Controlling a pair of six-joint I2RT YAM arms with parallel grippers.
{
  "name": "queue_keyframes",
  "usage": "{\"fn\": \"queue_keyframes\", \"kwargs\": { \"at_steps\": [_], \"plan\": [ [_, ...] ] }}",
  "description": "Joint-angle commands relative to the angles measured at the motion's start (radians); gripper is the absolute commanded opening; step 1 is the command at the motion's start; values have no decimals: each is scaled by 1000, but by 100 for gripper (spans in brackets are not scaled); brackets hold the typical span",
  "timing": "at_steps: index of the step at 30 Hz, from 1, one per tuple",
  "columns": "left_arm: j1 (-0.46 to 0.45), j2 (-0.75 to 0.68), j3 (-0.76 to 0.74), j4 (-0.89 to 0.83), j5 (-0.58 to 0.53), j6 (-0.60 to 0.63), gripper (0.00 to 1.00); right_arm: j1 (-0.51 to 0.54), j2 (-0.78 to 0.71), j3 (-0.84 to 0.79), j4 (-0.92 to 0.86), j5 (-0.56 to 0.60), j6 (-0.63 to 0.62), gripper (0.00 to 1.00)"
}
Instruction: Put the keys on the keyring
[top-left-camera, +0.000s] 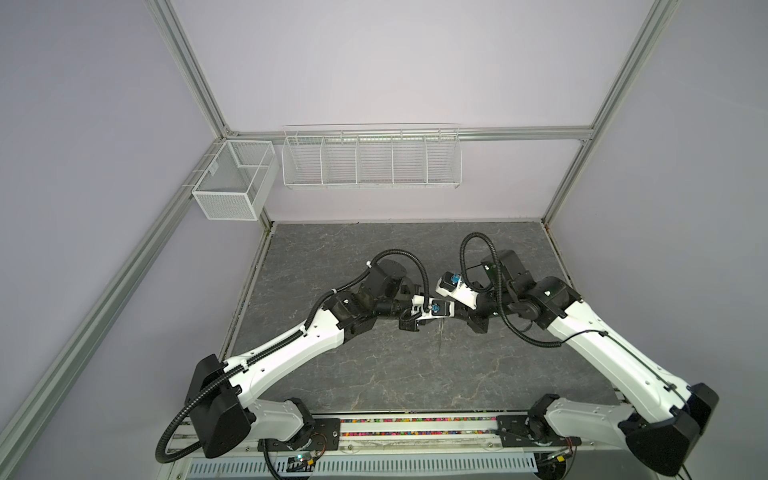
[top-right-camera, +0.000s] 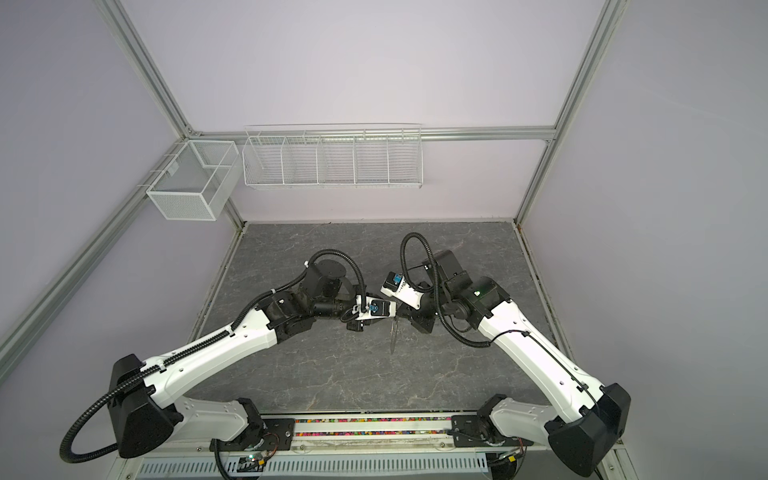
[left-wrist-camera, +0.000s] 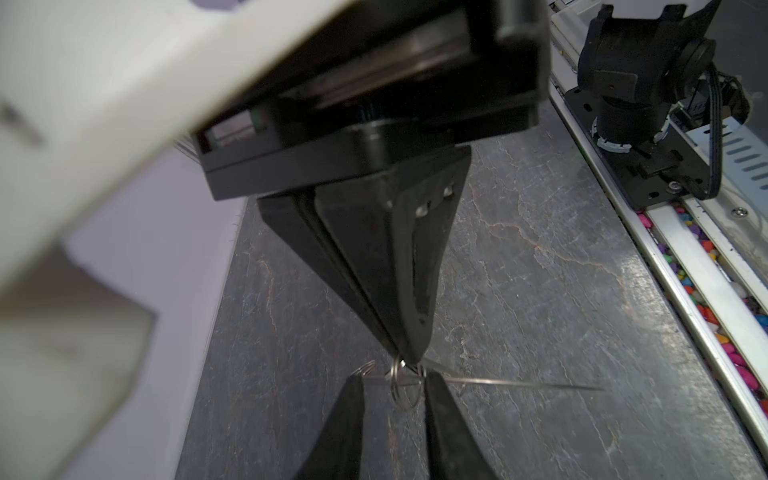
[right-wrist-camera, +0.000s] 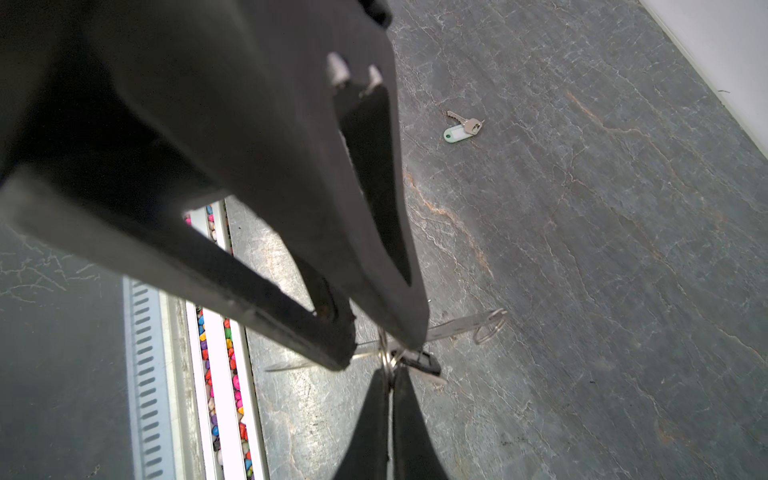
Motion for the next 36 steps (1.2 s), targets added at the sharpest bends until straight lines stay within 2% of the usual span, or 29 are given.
{"fn": "queue_keyframes", "kwargs": {
  "at_steps": [1, 10, 18, 27, 31, 36],
  "plan": [
    [-5, 20, 47, -41, -17, -7, 25, 12, -15, -1, 40, 5, 2, 7],
    [-5, 47, 69, -65, -18, -4, 18, 30, -31, -12, 51, 37, -12, 7],
    [-5, 56, 77, -84, -22, -1, 17, 39, -46, -16, 67, 56, -21, 7],
    [-7, 71, 91, -81, -13, -3, 7, 58, -43, -26, 65, 88, -40, 8],
    [-7, 77, 92, -78, -11, -15, 0, 61, -53, -32, 79, 105, -42, 13],
    [-5, 75, 96, -68, 5, -71, 0, 42, -127, -94, 131, 161, -57, 22]
  ]
}}
